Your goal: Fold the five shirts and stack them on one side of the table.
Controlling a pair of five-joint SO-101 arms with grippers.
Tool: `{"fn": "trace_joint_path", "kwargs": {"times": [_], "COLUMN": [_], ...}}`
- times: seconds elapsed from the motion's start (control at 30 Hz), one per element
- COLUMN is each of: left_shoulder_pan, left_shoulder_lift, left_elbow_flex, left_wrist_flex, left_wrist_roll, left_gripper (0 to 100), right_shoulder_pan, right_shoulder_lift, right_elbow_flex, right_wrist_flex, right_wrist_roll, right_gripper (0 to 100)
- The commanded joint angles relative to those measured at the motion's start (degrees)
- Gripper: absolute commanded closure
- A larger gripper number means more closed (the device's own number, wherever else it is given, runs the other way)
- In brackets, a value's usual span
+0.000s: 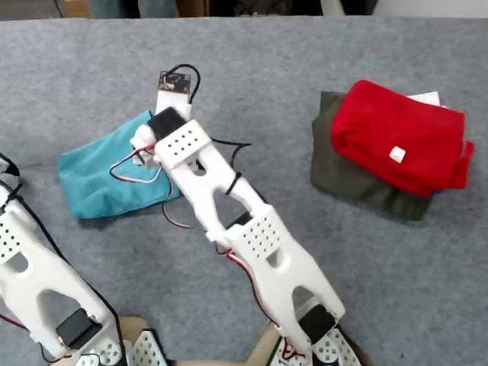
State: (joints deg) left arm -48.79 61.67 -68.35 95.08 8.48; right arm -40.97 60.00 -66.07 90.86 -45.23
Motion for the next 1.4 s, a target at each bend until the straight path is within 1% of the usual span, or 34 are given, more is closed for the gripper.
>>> {"fn": "trace_joint_path", "kwargs": {"times": [0.0, 0.1, 0.3, 0.37, 0.5, 0.63, 0.73, 0.97, 1.03, 1.17, 1.27, 1.37], "left_shoulder_pan": [0.5, 0.4, 0.4, 0.4, 0.4, 0.4, 0.4, 0.4, 0.4, 0.4, 0.5, 0.5], "left_shoulder_lift": [0.5, 2.1, 2.5, 2.6, 2.7, 2.7, 2.7, 2.7, 2.7, 2.7, 2.7, 2.8], "left_elbow_flex": [-6.3, -8.0, -8.4, -8.4, -8.4, -8.4, -8.4, -8.2, -8.2, -8.1, -8.0, -7.9], "left_wrist_flex": [1.1, 1.2, 1.2, 1.1, 1.1, 1.1, 1.1, 1.1, 1.1, 0.9, 0.7, 0.7], "left_wrist_roll": [-0.4, -0.4, -0.1, -0.1, -0.1, -0.1, -0.1, -0.1, -0.1, -0.3, -0.3, -0.4], "left_gripper": [78, 78, 78, 78, 78, 78, 78, 78, 78, 78, 78, 78], "right_shoulder_pan": [-1.7, -2.4, -2.1, -2.0, -0.5, 0.6, 0.7, 0.9, 1.9, 5.8, 8.3, 11.0], "right_shoulder_lift": [-0.6, 0.0, 7.2, 10.2, 12.1, 12.4, 12.5, 12.2, 12.2, 11.4, 10.5, 9.2], "right_elbow_flex": [-4.3, -5.4, -5.6, -5.6, -9.3, -15.7, -20.2, -22.7, -22.7, -25.9, -29.7, -29.8], "right_wrist_flex": [-0.7, -1.6, -7.0, -7.9, -6.2, -2.7, -0.1, 0.6, 0.7, 2.5, 5.8, 8.4], "right_wrist_roll": [-1.4, -3.7, -3.5, -3.2, -2.4, 2.1, 4.5, 7.6, 8.0, 9.0, 13.5, 18.7], "right_gripper": [51.4, 51.4, 52.2, 57.2, 74.0, 88.1, 95.1, 96.9, 98.6, 98.5, 98.5, 98.5]}}
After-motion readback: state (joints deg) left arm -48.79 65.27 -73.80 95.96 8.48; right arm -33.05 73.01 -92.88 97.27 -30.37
